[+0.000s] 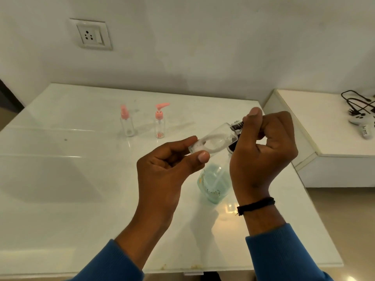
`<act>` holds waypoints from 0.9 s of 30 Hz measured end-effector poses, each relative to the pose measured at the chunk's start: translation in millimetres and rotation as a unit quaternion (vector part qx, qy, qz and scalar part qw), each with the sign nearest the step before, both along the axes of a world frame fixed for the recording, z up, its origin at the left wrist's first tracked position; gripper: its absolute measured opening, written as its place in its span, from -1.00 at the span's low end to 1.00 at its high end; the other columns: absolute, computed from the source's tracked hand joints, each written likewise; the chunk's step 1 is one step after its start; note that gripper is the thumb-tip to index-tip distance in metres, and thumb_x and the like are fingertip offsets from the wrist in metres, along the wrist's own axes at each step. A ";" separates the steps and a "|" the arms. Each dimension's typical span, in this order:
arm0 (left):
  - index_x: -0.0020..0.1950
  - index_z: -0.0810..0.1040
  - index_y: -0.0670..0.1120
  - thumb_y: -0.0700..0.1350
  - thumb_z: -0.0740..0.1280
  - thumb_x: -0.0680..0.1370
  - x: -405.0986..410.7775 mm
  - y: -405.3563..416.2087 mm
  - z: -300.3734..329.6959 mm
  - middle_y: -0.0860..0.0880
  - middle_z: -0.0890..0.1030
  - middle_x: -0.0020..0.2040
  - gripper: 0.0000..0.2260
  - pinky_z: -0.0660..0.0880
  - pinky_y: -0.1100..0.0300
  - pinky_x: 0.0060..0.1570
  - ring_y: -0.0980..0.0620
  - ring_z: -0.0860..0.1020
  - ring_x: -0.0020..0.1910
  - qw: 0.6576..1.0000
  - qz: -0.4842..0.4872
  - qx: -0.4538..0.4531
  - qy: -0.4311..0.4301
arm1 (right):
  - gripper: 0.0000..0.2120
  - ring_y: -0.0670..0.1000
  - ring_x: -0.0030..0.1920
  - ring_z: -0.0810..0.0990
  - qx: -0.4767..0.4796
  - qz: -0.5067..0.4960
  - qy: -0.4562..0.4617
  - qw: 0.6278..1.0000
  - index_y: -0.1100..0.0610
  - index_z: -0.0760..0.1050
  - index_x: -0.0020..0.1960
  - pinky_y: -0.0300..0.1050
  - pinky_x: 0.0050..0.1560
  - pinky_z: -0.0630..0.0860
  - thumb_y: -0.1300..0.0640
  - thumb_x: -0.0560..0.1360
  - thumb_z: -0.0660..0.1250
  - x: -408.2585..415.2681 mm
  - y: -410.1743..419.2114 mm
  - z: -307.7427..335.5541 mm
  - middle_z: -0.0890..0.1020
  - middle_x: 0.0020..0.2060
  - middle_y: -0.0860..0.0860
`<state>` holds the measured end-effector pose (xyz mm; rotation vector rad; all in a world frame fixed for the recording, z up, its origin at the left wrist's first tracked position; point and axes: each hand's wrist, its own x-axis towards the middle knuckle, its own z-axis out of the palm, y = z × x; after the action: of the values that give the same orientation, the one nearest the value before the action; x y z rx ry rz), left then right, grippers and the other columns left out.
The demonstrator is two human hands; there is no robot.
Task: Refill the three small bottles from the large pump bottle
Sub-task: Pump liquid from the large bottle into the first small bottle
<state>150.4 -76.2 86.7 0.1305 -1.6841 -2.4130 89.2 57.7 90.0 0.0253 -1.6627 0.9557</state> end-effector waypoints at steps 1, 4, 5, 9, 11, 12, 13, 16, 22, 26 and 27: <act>0.06 0.70 -0.08 -0.08 0.54 0.24 -0.3 -0.6 0.2 -0.03 0.76 -0.06 -0.61 0.67 0.10 -0.05 -0.10 0.74 -0.06 1.000 0.000 0.002 0.000 | -0.66 0.03 -0.32 0.39 0.002 -0.003 -0.002 1.000 0.25 0.47 -0.34 0.09 -0.33 0.37 0.27 0.62 0.32 0.5 -0.7 0.9 0.42 -0.36 -0.01; 0.07 0.70 -0.09 -0.08 0.54 0.24 -0.7 -1.8 -0.1 -0.03 0.76 -0.06 -0.60 0.67 0.10 -0.05 -0.10 0.73 -0.06 1.000 0.003 0.001 0.003 | -0.67 -0.03 -0.30 0.37 -0.003 0.001 0.000 1.000 0.25 0.49 -0.33 -0.01 -0.32 0.37 0.27 0.62 0.32 2.2 -2.8 -0.2 0.42 -0.35 -0.02; 0.08 0.70 -0.09 -0.08 0.54 0.25 -0.4 -1.6 0.1 -0.03 0.76 -0.05 -0.60 0.67 0.09 -0.05 -0.10 0.73 -0.06 1.000 0.004 -0.002 0.003 | -0.67 -0.06 -0.29 0.37 -0.006 0.006 0.002 1.000 0.25 0.49 -0.33 -0.06 -0.32 0.36 0.27 0.62 0.32 2.4 -2.8 -1.1 0.42 -0.35 -0.02; 0.07 0.70 -0.10 -0.12 0.54 0.26 -0.2 -1.0 0.1 -0.05 0.76 -0.06 -0.62 0.67 0.07 -0.04 -0.11 0.73 -0.07 1.000 0.003 0.000 0.001 | -0.65 0.00 -0.32 0.38 -0.004 0.006 -0.006 1.000 0.27 0.47 -0.35 -0.02 -0.33 0.35 0.28 0.62 0.32 -0.1 0.5 -1.0 0.43 -0.37 0.02; 0.08 0.70 -0.10 -0.13 0.53 0.28 -1.0 -1.8 0.5 -0.03 0.76 -0.06 -0.63 0.67 0.10 -0.05 -0.08 0.73 -0.06 1.000 -0.001 -0.001 0.004 | -0.64 0.05 -0.34 0.39 -0.003 0.003 -0.004 1.000 0.30 0.46 -0.36 -0.03 -0.33 0.35 0.28 0.61 0.33 -1.0 1.6 0.2 0.44 -0.39 0.06; 0.08 0.70 -0.10 -0.12 0.53 0.28 -1.3 -1.8 0.3 -0.02 0.76 -0.05 -0.63 0.67 0.11 -0.05 -0.07 0.73 -0.05 1.000 -0.001 -0.003 0.006 | -0.64 0.04 -0.34 0.39 -0.003 0.003 -0.001 1.000 0.30 0.46 -0.36 -0.09 -0.32 0.34 0.29 0.61 0.33 -1.0 1.2 -0.1 0.44 -0.39 0.06; 0.08 0.70 -0.10 -0.12 0.53 0.28 -1.4 -1.7 0.1 -0.02 0.76 -0.05 -0.63 0.67 0.12 -0.05 -0.06 0.73 -0.04 1.000 -0.001 -0.005 0.007 | -0.64 -0.01 -0.33 0.38 -0.006 0.006 0.002 1.000 0.29 0.46 -0.36 -0.15 -0.31 0.33 0.29 0.61 0.33 -0.6 0.4 -0.9 0.44 -0.38 0.04; 0.06 0.70 -0.10 -0.11 0.54 0.26 -0.6 -0.7 0.0 -0.04 0.75 -0.05 -0.62 0.67 0.07 -0.02 -0.08 0.73 -0.02 1.000 0.004 -0.002 0.007 | -0.66 -0.04 -0.33 0.36 -0.011 0.020 0.005 1.000 0.27 0.48 -0.35 -0.16 -0.31 0.33 0.31 0.61 0.33 -1.1 0.6 -3.4 0.43 -0.36 0.01; 0.10 0.68 -0.14 -0.12 0.53 0.28 0.1 -0.2 2.4 -0.04 0.75 -0.04 -0.61 0.65 0.15 -0.05 -0.08 0.73 -0.01 1.000 -0.004 0.011 0.009 | -0.63 0.09 -0.35 0.39 0.005 0.003 0.004 1.000 0.31 0.45 -0.37 0.07 -0.34 0.35 0.29 0.61 0.33 -3.7 3.9 0.4 0.44 -0.40 0.07; 0.10 0.68 -0.14 -0.11 0.53 0.29 1.3 0.9 1.4 -0.05 0.75 -0.03 -0.61 0.66 0.11 -0.03 -0.09 0.72 0.01 1.000 -0.002 0.008 0.009 | -0.65 0.04 -0.34 0.37 -0.012 0.010 0.005 1.000 0.29 0.44 -0.37 0.10 -0.34 0.36 0.33 0.60 0.33 -2.6 1.2 -4.3 0.41 -0.37 0.01; 0.10 0.68 -0.13 -0.10 0.53 0.29 1.4 1.4 1.3 -0.04 0.75 -0.03 -0.61 0.66 0.12 -0.03 -0.10 0.72 0.01 1.000 -0.003 0.008 0.009 | -0.65 0.03 -0.33 0.37 -0.012 0.008 0.001 1.000 0.28 0.44 -0.37 0.14 -0.34 0.37 0.31 0.60 0.33 -2.9 1.2 -3.9 0.41 -0.37 0.01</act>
<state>151.8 -74.8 88.1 0.1064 -1.6609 -2.4246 86.3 59.0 86.1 0.0232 -1.6510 0.9878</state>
